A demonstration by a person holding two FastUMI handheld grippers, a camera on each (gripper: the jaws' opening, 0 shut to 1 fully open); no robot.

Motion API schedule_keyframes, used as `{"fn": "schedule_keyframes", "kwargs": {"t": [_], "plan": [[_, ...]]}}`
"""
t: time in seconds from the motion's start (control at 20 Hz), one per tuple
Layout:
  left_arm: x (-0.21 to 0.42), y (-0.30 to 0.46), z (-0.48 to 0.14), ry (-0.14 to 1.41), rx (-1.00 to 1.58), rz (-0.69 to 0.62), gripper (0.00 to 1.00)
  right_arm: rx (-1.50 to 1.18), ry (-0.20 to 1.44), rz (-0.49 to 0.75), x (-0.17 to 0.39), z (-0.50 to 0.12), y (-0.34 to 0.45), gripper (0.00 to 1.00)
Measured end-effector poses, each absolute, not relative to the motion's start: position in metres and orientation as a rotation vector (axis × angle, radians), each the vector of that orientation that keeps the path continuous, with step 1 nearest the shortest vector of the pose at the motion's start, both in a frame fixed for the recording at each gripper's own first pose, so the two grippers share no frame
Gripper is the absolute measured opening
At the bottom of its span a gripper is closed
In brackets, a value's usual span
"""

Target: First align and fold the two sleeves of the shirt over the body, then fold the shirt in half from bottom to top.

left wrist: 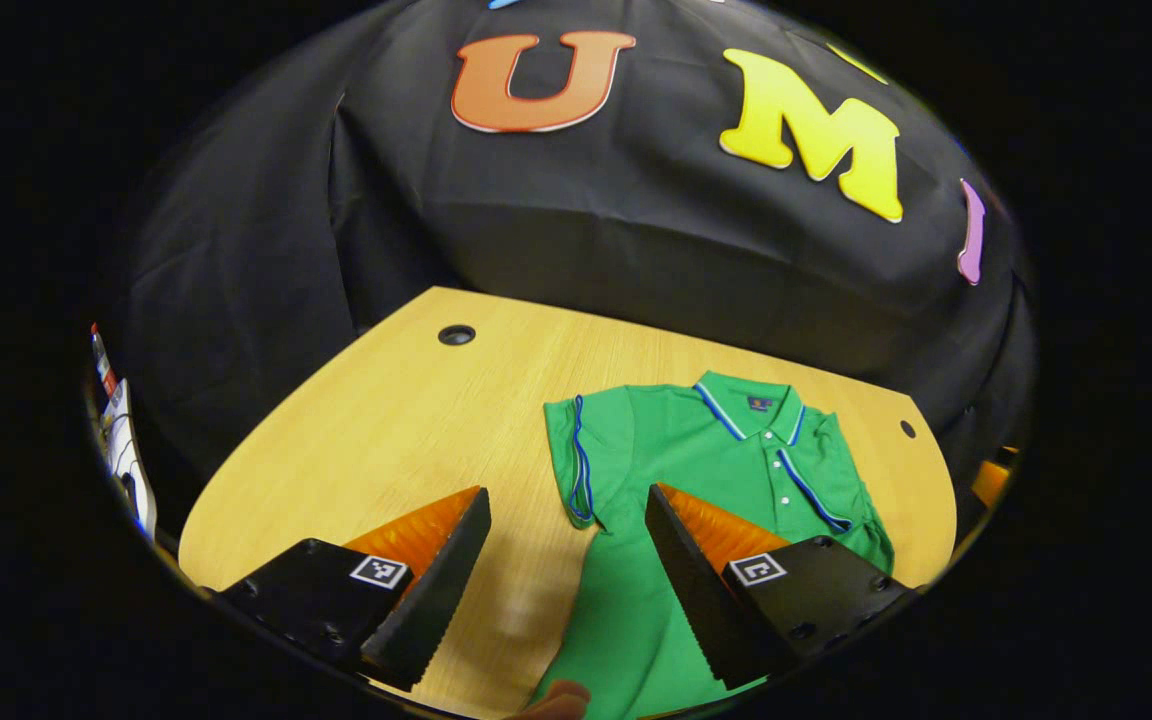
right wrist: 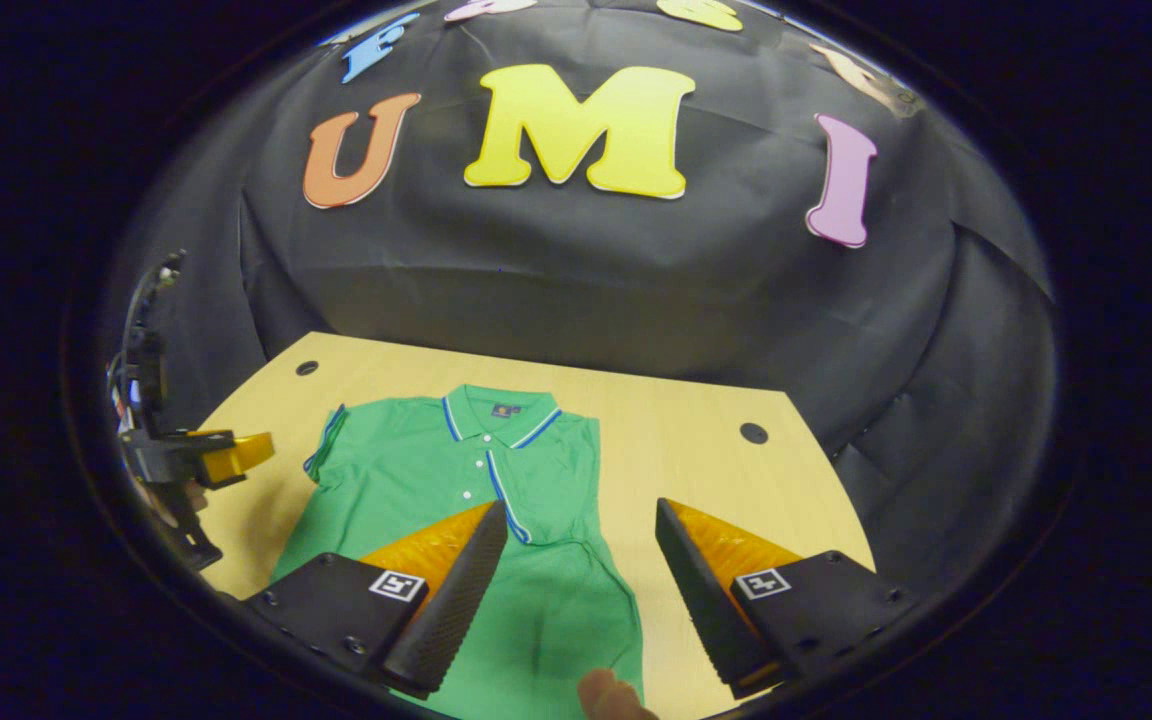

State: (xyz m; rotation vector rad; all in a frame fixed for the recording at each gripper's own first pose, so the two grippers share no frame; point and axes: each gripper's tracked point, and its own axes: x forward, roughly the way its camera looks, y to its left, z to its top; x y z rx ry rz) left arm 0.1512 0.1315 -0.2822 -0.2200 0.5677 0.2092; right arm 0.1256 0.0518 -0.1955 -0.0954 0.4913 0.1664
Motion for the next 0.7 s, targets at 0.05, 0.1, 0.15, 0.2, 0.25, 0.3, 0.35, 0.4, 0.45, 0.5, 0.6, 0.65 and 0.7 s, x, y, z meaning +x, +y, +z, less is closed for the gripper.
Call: {"fn": "schedule_keyframes", "kwargs": {"t": [0.05, 0.1, 0.15, 0.2, 0.25, 0.3, 0.35, 0.4, 0.45, 0.5, 0.6, 0.65, 0.7], "plan": [[0.162, 0.134, -0.293, 0.583, -0.225, 0.211, 1.0, -0.092, 0.484, 0.157, 0.116, -0.193, 0.051, 0.96], [0.172, 0.136, -0.299, 0.592, -0.222, 0.214, 1.0, -0.084, 0.48, 0.146, 0.105, -0.191, 0.05, 0.96], [0.182, 0.138, -0.304, 0.599, -0.216, 0.218, 1.0, -0.074, 0.48, 0.145, 0.095, -0.187, 0.053, 0.94], [0.193, 0.14, -0.308, 0.602, -0.213, 0.221, 1.0, -0.065, 0.477, 0.141, 0.085, -0.184, 0.055, 0.94], [0.202, 0.141, -0.312, 0.607, -0.218, 0.222, 1.0, -0.058, 0.477, 0.145, 0.074, -0.179, 0.058, 0.94], [0.21, 0.142, -0.316, 0.62, -0.223, 0.229, 1.0, -0.053, 0.48, 0.148, 0.063, -0.176, 0.06, 0.96], [0.218, 0.142, -0.321, 0.637, -0.233, 0.23, 1.0, -0.045, 0.477, 0.156, 0.051, -0.17, 0.063, 0.96], [0.224, 0.141, -0.325, 0.656, -0.24, 0.229, 1.0, -0.036, 0.477, 0.159, 0.04, -0.164, 0.064, 0.96], [0.231, 0.143, -0.328, 0.66, -0.233, 0.226, 1.0, -0.029, 0.478, 0.162, 0.029, -0.159, 0.064, 0.95], [0.236, 0.144, -0.33, 0.67, -0.223, 0.228, 1.0, -0.018, 0.48, 0.169, 0.018, -0.155, 0.067, 0.95], [0.24, 0.143, -0.338, 0.7, -0.212, 0.229, 1.0, -0.011, 0.473, 0.16, 0.0, -0.146, 0.066, 0.95], [0.242, 0.143, -0.342, 0.72, -0.202, 0.227, 1.0, -0.008, 0.474, 0.163, -0.008, -0.145, 0.065, 0.96], [0.241, 0.145, -0.345, 0.738, -0.187, 0.238, 0.99, -0.006, 0.478, 0.161, -0.013, -0.146, 0.064, 0.96]]}}
